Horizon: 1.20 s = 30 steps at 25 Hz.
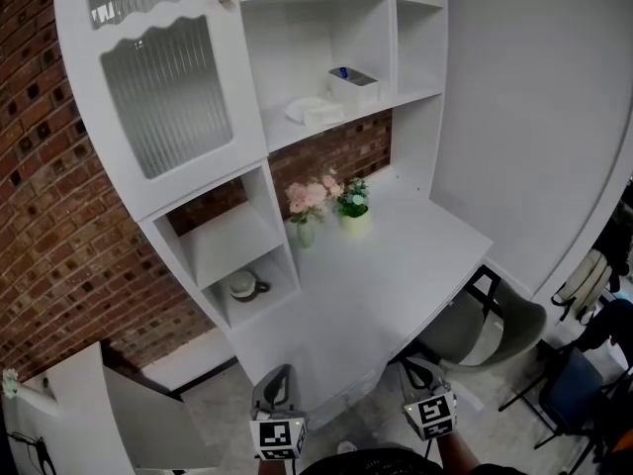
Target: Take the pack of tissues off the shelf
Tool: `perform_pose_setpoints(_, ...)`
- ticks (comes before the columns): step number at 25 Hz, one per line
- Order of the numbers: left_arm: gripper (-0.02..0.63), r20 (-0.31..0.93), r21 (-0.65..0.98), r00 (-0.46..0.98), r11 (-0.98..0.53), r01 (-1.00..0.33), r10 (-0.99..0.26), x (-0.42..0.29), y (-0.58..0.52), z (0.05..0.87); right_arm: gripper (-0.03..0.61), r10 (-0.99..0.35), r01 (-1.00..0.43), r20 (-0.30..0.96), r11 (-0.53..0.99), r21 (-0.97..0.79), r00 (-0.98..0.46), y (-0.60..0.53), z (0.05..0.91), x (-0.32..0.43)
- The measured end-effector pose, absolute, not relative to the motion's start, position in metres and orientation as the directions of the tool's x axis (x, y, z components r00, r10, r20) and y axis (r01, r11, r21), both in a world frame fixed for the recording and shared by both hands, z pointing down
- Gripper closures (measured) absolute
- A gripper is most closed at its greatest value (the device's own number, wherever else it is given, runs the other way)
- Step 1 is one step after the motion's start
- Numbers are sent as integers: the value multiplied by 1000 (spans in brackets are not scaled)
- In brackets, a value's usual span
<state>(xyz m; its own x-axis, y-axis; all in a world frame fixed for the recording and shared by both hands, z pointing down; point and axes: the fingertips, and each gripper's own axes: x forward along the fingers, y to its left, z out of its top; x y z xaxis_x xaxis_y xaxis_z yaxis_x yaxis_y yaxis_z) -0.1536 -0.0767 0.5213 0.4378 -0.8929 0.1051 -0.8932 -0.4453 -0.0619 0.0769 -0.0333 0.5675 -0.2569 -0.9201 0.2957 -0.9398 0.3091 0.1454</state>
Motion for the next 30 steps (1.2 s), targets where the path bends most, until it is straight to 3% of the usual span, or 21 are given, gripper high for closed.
perform_pose_setpoints(30, 603, 118, -40, 448, -455, -890, -886, -141, -146, 513, 574, -922, -954, 284, 293, 63, -264, -118, 565, 91)
